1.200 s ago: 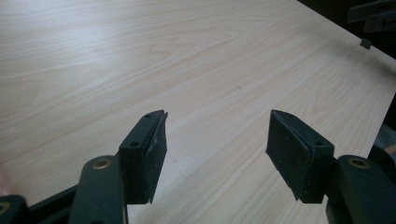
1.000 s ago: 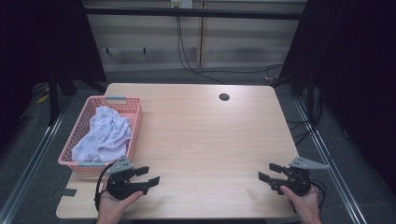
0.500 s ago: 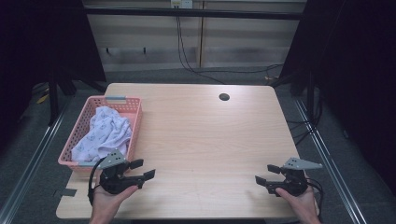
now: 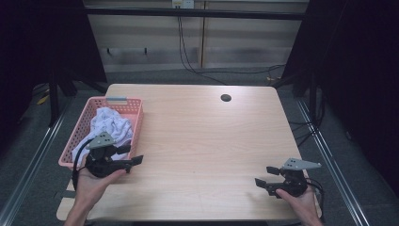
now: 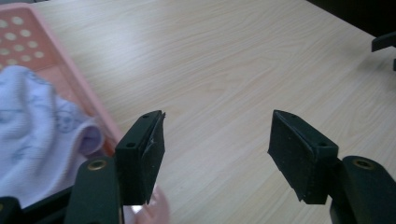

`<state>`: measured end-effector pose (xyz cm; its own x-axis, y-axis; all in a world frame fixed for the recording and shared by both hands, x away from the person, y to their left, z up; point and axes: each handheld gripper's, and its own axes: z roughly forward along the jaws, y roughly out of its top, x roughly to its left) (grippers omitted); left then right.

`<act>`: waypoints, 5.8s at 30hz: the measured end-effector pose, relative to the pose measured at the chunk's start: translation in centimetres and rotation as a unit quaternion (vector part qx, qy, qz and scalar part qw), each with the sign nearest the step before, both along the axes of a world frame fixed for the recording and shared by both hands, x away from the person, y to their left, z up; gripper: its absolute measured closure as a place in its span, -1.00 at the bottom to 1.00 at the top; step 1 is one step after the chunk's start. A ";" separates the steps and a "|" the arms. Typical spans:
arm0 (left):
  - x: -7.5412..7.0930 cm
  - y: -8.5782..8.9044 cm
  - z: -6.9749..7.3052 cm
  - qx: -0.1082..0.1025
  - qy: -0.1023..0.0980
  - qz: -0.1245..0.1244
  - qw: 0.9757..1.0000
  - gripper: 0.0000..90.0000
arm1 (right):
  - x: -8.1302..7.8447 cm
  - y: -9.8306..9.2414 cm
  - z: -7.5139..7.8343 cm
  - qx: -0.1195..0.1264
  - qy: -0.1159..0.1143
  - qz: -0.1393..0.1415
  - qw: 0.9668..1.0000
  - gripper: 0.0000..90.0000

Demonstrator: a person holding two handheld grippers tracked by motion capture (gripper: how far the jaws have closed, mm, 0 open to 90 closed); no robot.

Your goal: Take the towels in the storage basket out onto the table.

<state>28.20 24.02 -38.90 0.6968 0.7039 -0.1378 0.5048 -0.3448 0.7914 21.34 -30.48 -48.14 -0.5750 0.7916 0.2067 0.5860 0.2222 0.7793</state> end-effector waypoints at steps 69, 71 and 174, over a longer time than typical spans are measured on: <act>15.8 3.5 -6.1 0.343 0.231 0.087 0.906 0.27 | 0.0 1.5 -0.2 -0.020 0.016 0.058 0.998 -0.44; 15.5 3.9 -5.4 0.319 0.239 0.088 0.913 0.28 | 0.0 1.5 -0.2 -0.021 0.017 0.060 0.998 -0.44; 11.1 -6.3 18.2 0.176 0.048 -0.035 0.983 0.24 | 0.2 1.5 -0.1 -0.013 0.021 0.069 0.997 -0.44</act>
<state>39.28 17.71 -20.72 0.7412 0.6702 0.0380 0.5364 -0.6254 0.5666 21.51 -28.97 -48.29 -0.6706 0.7102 0.2141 0.5804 0.3226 0.7478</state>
